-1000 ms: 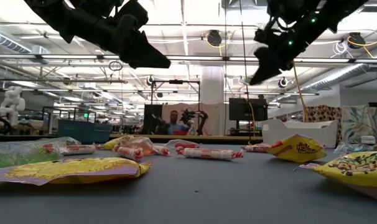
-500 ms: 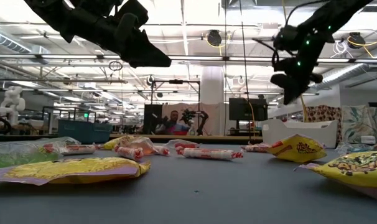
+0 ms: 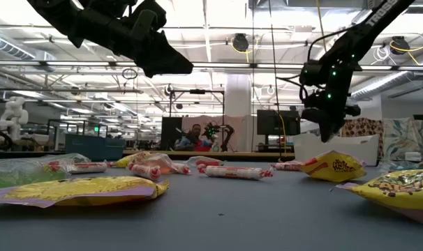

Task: Sort candy
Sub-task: Put the green gummy into the white bin, then put the red gummy into the white bin

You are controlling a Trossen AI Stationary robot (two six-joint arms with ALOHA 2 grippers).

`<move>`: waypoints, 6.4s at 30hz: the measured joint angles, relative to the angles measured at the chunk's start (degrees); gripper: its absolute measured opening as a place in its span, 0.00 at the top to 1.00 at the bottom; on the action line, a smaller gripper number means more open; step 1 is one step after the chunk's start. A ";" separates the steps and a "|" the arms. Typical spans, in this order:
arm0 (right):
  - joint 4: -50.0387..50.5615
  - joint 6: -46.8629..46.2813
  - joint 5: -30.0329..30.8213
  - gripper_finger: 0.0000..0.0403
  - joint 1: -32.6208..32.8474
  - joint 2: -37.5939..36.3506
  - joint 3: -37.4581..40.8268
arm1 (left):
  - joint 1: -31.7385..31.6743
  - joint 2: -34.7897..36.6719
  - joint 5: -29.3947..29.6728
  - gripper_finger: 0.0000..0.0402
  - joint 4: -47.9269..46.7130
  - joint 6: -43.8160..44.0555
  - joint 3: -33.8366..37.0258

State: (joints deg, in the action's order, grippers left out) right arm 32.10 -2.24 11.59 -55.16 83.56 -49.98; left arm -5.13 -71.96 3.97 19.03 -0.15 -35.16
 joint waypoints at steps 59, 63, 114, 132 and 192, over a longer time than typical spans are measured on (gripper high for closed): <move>-48.36 -5.43 -1.06 0.51 61.70 -12.38 19.78 | 0.95 -28.47 3.41 0.30 7.47 6.91 -1.29; -50.74 -4.62 -1.06 0.51 61.66 -10.56 19.72 | 0.31 -31.45 1.54 0.32 7.63 5.62 -3.44; -68.29 5.21 5.84 0.44 61.86 2.24 19.67 | -0.46 -20.63 -16.23 0.86 2.65 4.31 -8.52; -71.62 7.66 -3.06 0.66 58.73 10.18 14.78 | -0.48 -20.63 -17.33 0.86 2.40 4.29 -8.52; -55.01 -34.09 5.03 0.91 55.98 -9.63 14.80 | 0.84 -8.85 -9.03 0.21 -9.75 10.17 -8.46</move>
State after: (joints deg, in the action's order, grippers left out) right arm -22.91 -36.33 16.62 0.82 73.93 -35.18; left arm -4.28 -80.82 -5.06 9.28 10.02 -43.62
